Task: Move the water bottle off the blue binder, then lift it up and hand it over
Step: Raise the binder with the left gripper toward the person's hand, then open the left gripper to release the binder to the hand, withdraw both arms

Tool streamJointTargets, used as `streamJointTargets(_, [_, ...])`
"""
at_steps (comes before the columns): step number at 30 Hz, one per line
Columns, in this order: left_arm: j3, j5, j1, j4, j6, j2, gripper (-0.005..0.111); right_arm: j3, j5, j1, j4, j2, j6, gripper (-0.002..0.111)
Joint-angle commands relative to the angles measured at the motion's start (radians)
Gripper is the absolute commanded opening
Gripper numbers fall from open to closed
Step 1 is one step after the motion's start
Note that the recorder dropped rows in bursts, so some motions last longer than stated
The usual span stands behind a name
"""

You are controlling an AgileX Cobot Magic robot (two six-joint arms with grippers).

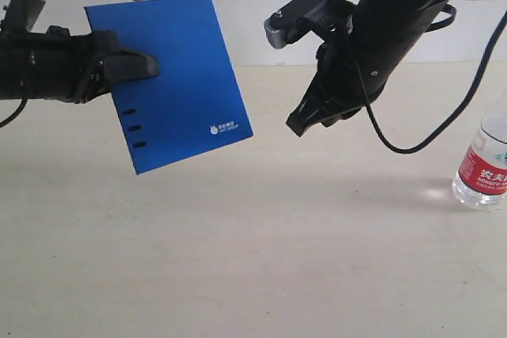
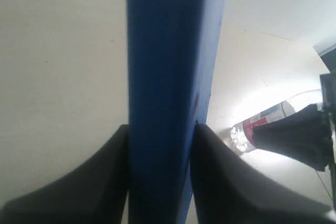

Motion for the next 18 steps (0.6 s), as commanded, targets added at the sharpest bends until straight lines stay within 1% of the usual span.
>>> streamJointTargets(1, [-0.032,0.004,0.0,-0.029,-0.058,-0.054,0.004,-0.004,0.019,-0.005,0.003,-0.019,0.007,0.0])
streamJointTargets(7, [-0.032,-0.087,-0.002,-0.029,-0.075,-0.122,0.004,-0.004,0.034,-0.005,0.007,-0.043,0.007,0.0])
streamJointTargets(12, [-0.017,-0.025,-0.002,-0.029,-0.087,-0.131,0.004,-0.004,0.071,-0.005,0.014,-0.043,0.007,0.0])
streamJointTargets(18, [0.067,-0.029,-0.002,-0.029,-0.09,-0.134,0.004,-0.004,0.095,-0.005,0.016,-0.043,0.007,0.0])
